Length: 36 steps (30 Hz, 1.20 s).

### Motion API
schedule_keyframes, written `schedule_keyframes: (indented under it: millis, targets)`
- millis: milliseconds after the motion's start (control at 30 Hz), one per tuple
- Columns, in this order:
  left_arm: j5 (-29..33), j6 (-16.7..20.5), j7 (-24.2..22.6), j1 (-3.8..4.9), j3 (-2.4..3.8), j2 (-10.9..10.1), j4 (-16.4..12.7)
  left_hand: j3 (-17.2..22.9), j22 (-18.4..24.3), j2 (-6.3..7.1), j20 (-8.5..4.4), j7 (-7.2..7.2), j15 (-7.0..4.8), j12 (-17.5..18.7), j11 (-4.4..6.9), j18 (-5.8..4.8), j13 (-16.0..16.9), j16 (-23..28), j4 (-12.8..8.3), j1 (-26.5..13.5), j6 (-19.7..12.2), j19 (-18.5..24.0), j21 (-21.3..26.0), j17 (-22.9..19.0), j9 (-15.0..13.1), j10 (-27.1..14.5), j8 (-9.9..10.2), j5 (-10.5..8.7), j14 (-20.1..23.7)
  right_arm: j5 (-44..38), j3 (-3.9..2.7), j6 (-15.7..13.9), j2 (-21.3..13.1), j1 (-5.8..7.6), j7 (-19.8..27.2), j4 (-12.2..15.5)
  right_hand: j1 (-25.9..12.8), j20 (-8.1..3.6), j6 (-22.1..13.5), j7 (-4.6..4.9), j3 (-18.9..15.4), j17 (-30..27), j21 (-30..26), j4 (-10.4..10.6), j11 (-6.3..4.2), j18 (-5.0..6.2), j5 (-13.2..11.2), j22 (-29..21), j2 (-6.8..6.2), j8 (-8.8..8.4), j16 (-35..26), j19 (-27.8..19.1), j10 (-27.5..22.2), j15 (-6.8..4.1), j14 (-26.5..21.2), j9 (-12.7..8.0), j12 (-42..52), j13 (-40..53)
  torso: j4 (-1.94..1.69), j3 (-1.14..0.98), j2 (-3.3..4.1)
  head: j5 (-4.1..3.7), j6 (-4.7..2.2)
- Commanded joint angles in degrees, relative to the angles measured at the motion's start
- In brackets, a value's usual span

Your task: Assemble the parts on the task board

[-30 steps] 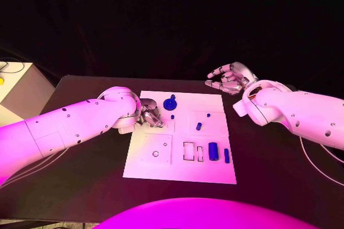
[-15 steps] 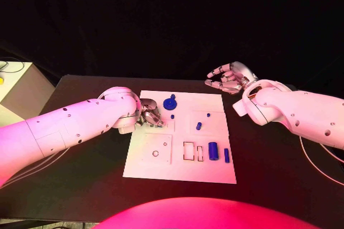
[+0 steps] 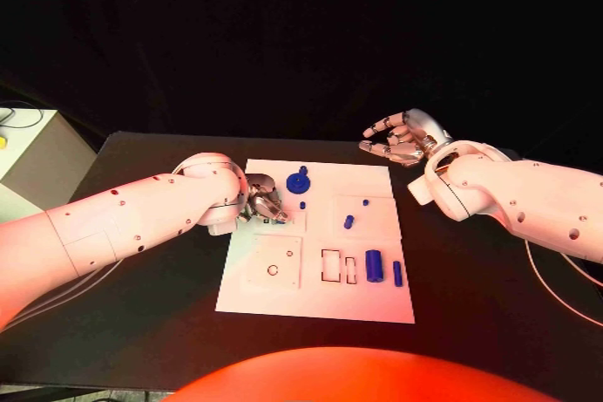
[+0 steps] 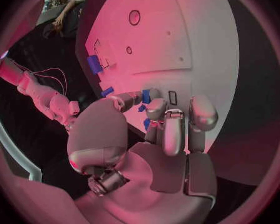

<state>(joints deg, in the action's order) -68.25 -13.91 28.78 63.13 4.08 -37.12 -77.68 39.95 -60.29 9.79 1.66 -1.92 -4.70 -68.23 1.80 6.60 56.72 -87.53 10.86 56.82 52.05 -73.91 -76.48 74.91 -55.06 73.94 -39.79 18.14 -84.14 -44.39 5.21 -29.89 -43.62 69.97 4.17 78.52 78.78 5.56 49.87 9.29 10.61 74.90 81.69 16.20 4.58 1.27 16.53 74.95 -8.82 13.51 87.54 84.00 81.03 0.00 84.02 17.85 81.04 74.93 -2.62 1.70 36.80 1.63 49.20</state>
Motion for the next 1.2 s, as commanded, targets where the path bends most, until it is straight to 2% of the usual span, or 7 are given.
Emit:
schedule_keyframes:
  millis: [33,400,667,1200]
  targets:
    - [-0.11,0.6,-0.3,-0.1,-0.02,0.3,-0.1,-0.49,-0.07,-0.03,-0.03,-0.13,-0.15,-0.19,-0.02,-0.81,0.02,-0.13,0.06,-0.54,0.42,-0.5,0.35,11.42,-0.02,0.13,0.31,-0.21,-4.73,-0.38,-0.02,0.44,-0.03,-0.05,0.46,0.02,-0.39,0.16,-0.35,0.07,0.33,9.69,-0.19,0.12,-0.08,0.73,0.37,9.0,-0.01,0.38,-0.26,2.85,-0.32,0.01,4.66,0.06,-0.11,6.31,0.02,0.0,0.0,-0.05,-0.06]
    - [-0.37,0.78,-0.29,-0.11,0.01,0.26,-0.3,-1.99,-0.04,0.5,-0.03,-0.12,-0.15,-0.21,-0.02,-0.8,0.06,-0.13,0.52,-0.7,0.47,-0.5,0.39,11.43,-0.03,0.09,0.44,-0.26,-4.73,-0.37,-0.02,0.44,-0.1,-0.09,0.49,0.06,-0.5,0.15,-0.36,0.07,0.38,9.59,-0.33,0.12,-0.08,0.76,0.37,8.9,-0.03,0.41,-0.32,2.8,-0.38,0.0,4.63,0.07,-0.17,6.24,0.02,0.0,0.02,-0.13,-0.13]
    - [-0.43,1.1,-0.29,-0.11,0.04,0.11,-0.64,-3.43,-0.14,0.47,-0.04,-0.13,-0.14,-0.26,-0.03,-0.82,0.12,-0.15,1.44,-1.01,0.66,-0.56,0.38,11.46,0.0,0.1,0.56,-0.28,-4.74,-0.37,-0.02,0.44,-0.11,-0.11,0.49,0.06,-0.5,0.15,-0.36,0.07,0.38,9.59,-0.33,0.12,-0.08,0.76,0.37,8.9,-0.03,0.41,-0.32,2.8,-0.38,0.0,4.63,0.07,-0.17,6.24,-0.03,0.01,0.01,-0.15,-0.14]
    - [-0.73,0.9,-0.23,-0.12,0.05,-0.13,-0.44,-3.71,-0.09,0.27,-0.04,-0.08,-0.15,-0.21,0.0,-0.81,0.06,-0.14,1.58,-0.85,0.71,-0.54,0.41,11.45,0.0,0.06,0.6,-0.21,-4.74,-0.37,-0.02,0.43,-0.17,-0.16,0.48,0.06,-0.5,0.15,-0.36,0.07,0.38,9.59,-0.33,0.12,-0.08,0.76,0.37,8.9,-0.03,0.41,-0.32,2.8,-0.38,0.0,4.63,0.07,-0.17,6.24,0.02,0.01,-0.01,-0.05,-0.01]
